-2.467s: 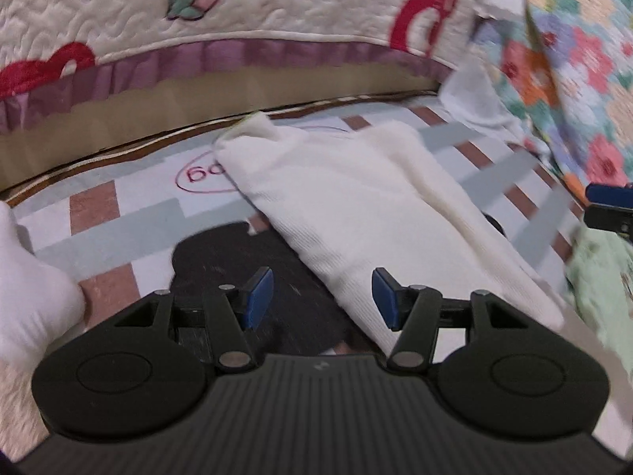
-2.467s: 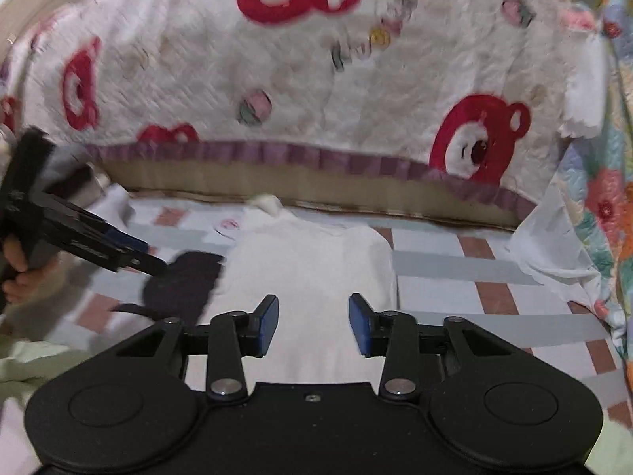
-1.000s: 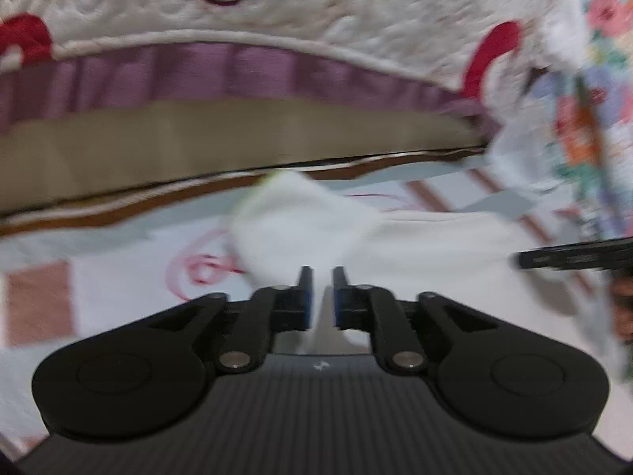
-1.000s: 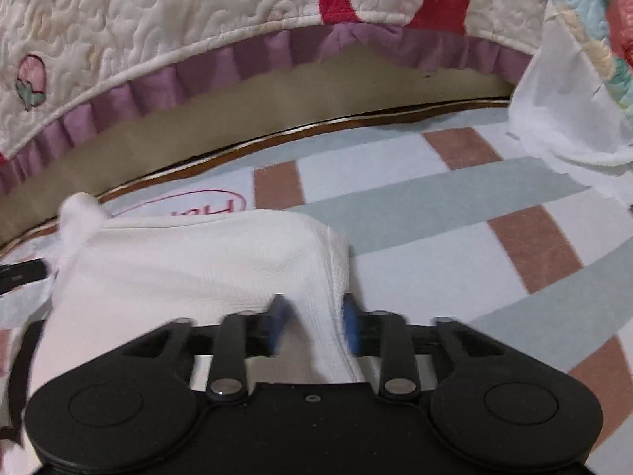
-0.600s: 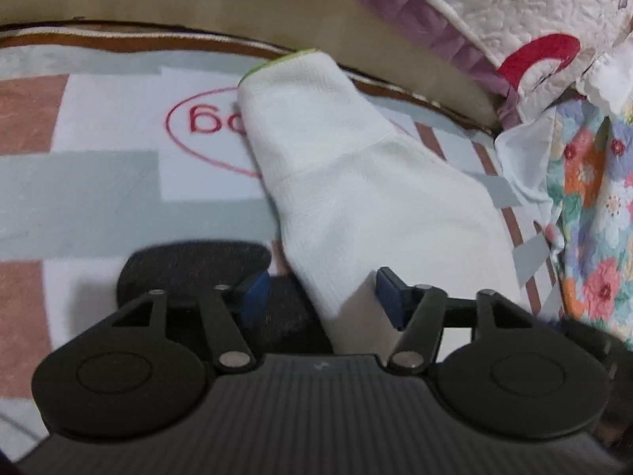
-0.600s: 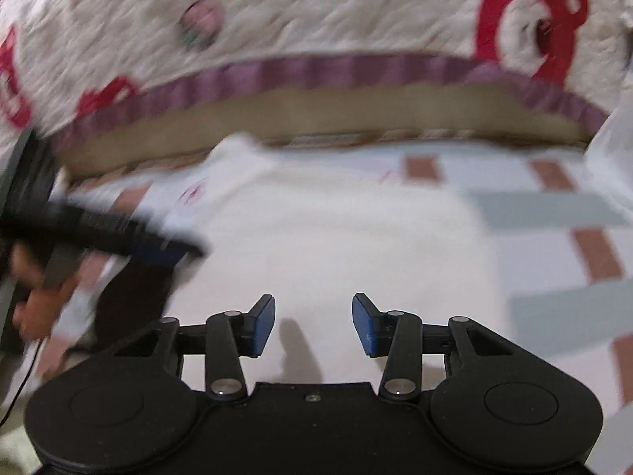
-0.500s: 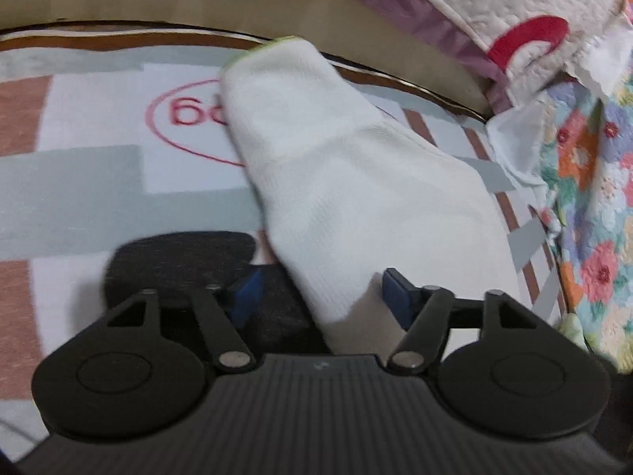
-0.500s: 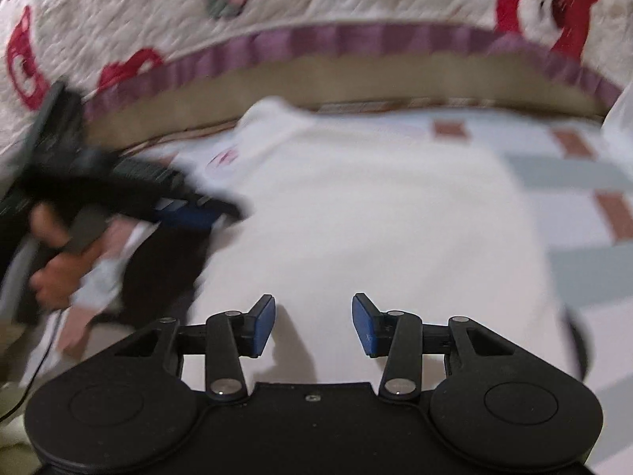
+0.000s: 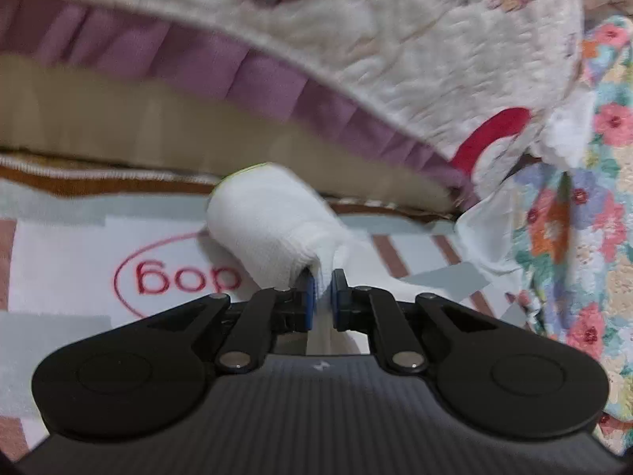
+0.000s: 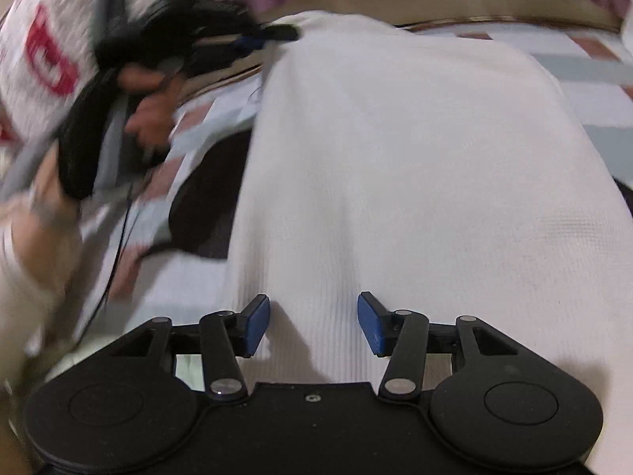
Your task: Fold clothes
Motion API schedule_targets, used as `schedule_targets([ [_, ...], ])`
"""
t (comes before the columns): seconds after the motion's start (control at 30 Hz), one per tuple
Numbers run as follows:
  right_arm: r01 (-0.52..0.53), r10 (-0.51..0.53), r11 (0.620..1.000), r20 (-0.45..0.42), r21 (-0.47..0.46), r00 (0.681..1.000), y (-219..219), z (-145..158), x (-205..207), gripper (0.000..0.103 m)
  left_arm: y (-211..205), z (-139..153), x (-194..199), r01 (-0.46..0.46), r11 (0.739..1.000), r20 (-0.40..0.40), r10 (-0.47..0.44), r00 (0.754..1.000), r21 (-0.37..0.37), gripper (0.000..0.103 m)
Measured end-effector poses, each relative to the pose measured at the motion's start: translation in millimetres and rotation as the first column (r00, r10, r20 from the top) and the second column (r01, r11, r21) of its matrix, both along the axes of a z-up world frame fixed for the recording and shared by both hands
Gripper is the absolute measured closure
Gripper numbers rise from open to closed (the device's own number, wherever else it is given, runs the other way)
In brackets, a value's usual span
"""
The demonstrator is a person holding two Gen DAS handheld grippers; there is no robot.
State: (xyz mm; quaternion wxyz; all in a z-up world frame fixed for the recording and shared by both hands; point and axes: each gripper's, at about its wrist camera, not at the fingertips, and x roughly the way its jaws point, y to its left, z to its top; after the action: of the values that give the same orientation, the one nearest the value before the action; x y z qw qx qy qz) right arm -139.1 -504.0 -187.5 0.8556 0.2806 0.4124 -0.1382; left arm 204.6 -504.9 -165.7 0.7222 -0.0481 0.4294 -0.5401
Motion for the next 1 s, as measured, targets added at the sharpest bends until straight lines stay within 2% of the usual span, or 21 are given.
schedule_targets([
  [0.07, -0.015, 0.015, 1.000, -0.007, -0.016, 1.000, 5.0, 0.8, -0.8, 0.048, 0.5, -14.0, 3.0, -0.022, 0.998, 0.004, 0.022, 1.000, 0.059, 0.092],
  [0.1, -0.025, 0.024, 0.999, -0.012, -0.021, 1.000, 7.3, 1.1, -1.4, 0.048, 5.7, -18.3, 5.0, -0.044, 0.997, -0.009, 0.045, 0.999, 0.061, 0.087],
  [0.13, -0.035, 0.034, 0.999, -0.016, -0.027, 0.999, 9.6, 1.5, -2.0, 0.048, 12.0, -20.4, 7.2, -0.067, 0.996, -0.021, 0.068, 0.997, 0.053, 0.087],
  [0.2, -0.062, 0.061, 0.998, -0.031, -0.032, 0.998, 14.1, 1.8, -5.1, 0.048, 18.6, -16.2, 7.9, -0.101, 0.993, 0.015, 0.100, 0.995, 0.056, 0.087],
  [0.27, -0.073, 0.072, 0.997, -0.031, -0.026, 0.997, 17.2, 2.0, -11.3, 0.048, 24.2, -3.5, 3.8, -0.178, 0.982, 0.141, 0.167, 0.976, 0.066, 0.068],
  [0.3, -0.075, 0.074, 0.997, -0.028, -0.019, 0.997, 15.8, 1.6, -14.1, 0.048, 28.0, 4.3, 0.3, -0.227, 0.972, 0.214, 0.210, 0.954, 0.057, 0.050],
  [0.33, -0.066, 0.066, 0.998, -0.025, -0.003, 0.998, 14.7, 1.9, -14.8, 0.048, 31.0, 11.2, -2.7, -0.247, 0.968, 0.247, 0.230, 0.941, 0.039, 0.049],
  [0.37, -0.056, 0.057, 0.998, -0.022, 0.013, 0.998, 13.6, 2.4, -15.2, 0.048, 32.4, 16.9, -4.5, -0.241, 0.970, 0.249, 0.227, 0.942, 0.026, 0.049],
  [0.43, -0.051, 0.052, 0.998, -0.025, 0.024, 0.998, 16.1, 2.1, -15.6, 0.048, 30.5, 26.4, -11.9, -0.186, 0.982, 0.221, 0.176, 0.959, 0.025, 0.049],
  [0.5, -0.060, 0.061, 0.998, -0.037, 0.006, 0.997, 22.9, 4.7, -15.5, 0.048, 28.1, 35.6, -30.4, -0.121, 0.992, 0.233, 0.109, 0.966, 0.035, 0.049],
  [0.57, -0.056, 0.056, 0.998, -0.040, -0.004, 0.998, 30.1, 8.5, -19.1, 0.047, 25.9, 44.1, -60.2, -0.032, 0.998, 0.268, 0.017, 0.963, 0.054, 0.049],
  [0.67, -0.021, 0.021, 1.000, -0.033, -0.008, 0.999, 41.0, 14.7, -31.5, 0.047, 20.3, 47.8, -103.7, 0.111, 0.989, 0.241, -0.132, 0.962, 0.099, 0.049],
  [0.77, 0.000, -0.002, 0.998, -0.035, -0.056, 0.999, 69.5, 24.6, -54.3, 0.047, 19.9, 39.6, -148.4, 0.231, 0.947, 0.236, -0.282, 0.930, 0.223, 0.049],
  [0.9, -0.031, 0.029, 0.999, -0.058, -0.033, 0.998, 111.3, 32.8, -89.3, 0.047, 36.6, 28.0, -194.1, 0.351, 0.865, 0.258, -0.453, 0.854, 0.357, 0.049],
  [1.0, -0.063, 0.056, 0.996, -0.105, -0.056, 0.993, 142.5, 33.1, -104.9, 0.044, 44.2, 29.7, -207.8, 0.363, 0.837, 0.248, -0.485, 0.839, 0.409, 0.049],
])
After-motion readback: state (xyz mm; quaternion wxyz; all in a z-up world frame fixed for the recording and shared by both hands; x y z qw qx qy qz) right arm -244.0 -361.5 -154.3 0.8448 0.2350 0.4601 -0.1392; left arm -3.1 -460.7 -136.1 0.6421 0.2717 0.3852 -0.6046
